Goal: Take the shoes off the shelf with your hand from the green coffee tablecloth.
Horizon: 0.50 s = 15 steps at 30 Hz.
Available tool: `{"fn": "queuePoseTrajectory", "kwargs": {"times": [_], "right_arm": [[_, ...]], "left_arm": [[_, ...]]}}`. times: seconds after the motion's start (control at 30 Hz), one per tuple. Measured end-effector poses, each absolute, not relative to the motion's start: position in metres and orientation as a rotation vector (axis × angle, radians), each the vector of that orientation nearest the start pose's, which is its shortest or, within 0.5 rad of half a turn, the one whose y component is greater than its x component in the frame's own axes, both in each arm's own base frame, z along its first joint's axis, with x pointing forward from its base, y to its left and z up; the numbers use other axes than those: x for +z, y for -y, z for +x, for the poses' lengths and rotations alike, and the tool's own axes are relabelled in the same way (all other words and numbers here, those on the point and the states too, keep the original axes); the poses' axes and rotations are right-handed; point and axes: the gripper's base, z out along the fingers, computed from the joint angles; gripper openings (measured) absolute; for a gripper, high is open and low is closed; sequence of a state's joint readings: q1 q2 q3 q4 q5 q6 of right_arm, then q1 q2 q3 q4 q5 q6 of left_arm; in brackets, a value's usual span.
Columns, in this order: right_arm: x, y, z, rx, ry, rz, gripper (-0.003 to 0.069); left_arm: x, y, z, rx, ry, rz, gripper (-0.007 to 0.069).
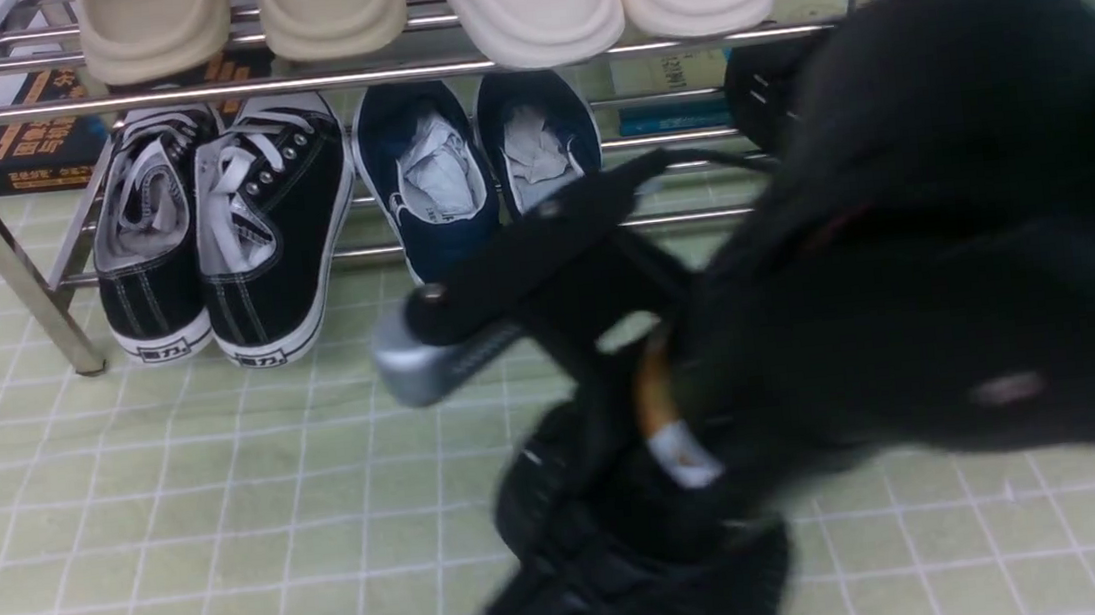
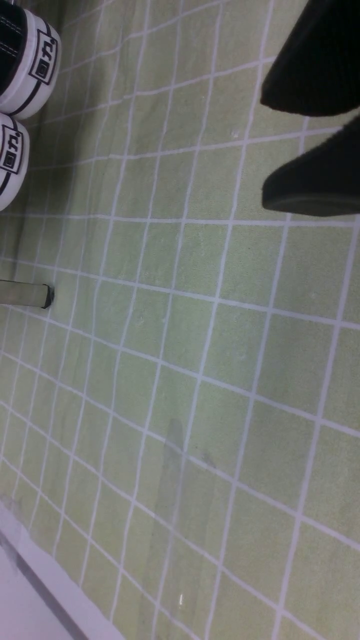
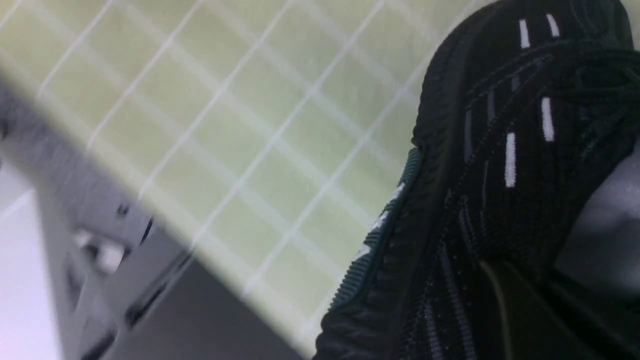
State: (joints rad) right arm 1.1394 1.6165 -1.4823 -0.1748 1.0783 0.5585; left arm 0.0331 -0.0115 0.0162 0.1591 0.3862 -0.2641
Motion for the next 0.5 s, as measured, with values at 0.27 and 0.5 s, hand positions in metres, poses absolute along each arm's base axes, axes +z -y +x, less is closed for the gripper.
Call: {"fn": "queuePoseTrajectory", "kwargs": {"times": [0.27, 0.5], "right_arm": [[0.287, -0.339, 0.182, 0.245, -2.509, -0.738, 0.0013], [0.265, -0.350, 0.190, 0.235, -2.538, -0.608, 0.0016]], "left_arm": [[0.174, -0.007, 0.052, -0.002, -1.861, -0.181, 0.0242], [0.174, -0.007, 0.052, -0.002, -1.861, -0.181, 0.0242]]}}
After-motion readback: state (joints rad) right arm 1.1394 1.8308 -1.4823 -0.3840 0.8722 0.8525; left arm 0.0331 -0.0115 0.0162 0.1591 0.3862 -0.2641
